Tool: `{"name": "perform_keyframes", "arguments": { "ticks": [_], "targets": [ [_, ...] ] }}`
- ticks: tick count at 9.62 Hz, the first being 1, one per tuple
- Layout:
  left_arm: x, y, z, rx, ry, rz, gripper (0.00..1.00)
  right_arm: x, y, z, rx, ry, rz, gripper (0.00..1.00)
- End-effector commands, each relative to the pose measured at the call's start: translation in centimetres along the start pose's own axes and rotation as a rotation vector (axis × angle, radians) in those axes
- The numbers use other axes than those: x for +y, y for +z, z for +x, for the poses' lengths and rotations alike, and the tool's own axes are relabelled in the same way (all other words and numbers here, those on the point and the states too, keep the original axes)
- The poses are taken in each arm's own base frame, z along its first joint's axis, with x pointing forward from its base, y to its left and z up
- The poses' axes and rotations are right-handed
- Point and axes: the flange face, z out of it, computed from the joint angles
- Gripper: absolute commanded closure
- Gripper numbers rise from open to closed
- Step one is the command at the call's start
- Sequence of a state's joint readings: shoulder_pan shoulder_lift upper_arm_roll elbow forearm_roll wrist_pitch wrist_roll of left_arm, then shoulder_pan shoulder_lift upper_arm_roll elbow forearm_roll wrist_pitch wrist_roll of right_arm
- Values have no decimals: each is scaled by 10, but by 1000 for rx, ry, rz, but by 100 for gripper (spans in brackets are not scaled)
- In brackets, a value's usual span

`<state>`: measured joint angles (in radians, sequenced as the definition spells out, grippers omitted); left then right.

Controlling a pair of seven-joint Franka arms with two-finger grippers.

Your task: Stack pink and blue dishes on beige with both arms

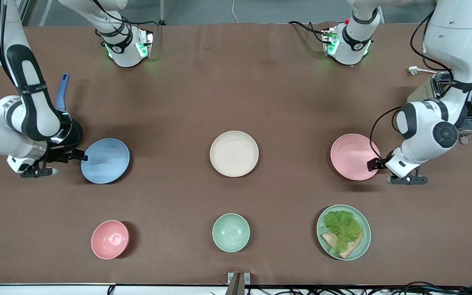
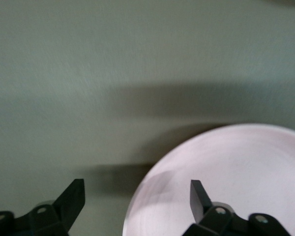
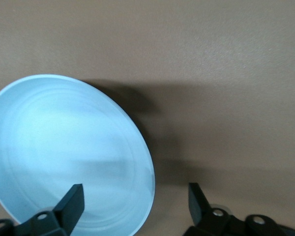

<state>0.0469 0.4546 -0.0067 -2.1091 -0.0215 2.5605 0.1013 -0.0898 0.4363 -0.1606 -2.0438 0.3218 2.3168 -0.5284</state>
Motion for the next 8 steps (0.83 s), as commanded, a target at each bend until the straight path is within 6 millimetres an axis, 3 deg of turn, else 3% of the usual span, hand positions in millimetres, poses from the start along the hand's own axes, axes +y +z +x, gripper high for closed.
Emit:
{"name": "perform_keyframes", "arguments": {
  "ticks": [1, 2, 6, 7, 8],
  "targets": [
    [-2, 11, -26, -34, -5, -10, 51, 6, 17, -4, 18, -19, 34, 22],
    [-3, 14, -29, -45, -2, -10, 96, 9, 26, -9, 25, -37, 49, 26],
    [-1, -13, -32, -95, 2, -20, 100, 9, 38, -15, 13, -24, 72, 48],
    [2, -19, -33, -101, 5, -22, 100, 10, 38, -15, 14, -21, 73, 71],
    [9, -37, -31, -92, 16, -25, 100, 11, 38, -15, 19, -11, 80, 85]
  ]
}}
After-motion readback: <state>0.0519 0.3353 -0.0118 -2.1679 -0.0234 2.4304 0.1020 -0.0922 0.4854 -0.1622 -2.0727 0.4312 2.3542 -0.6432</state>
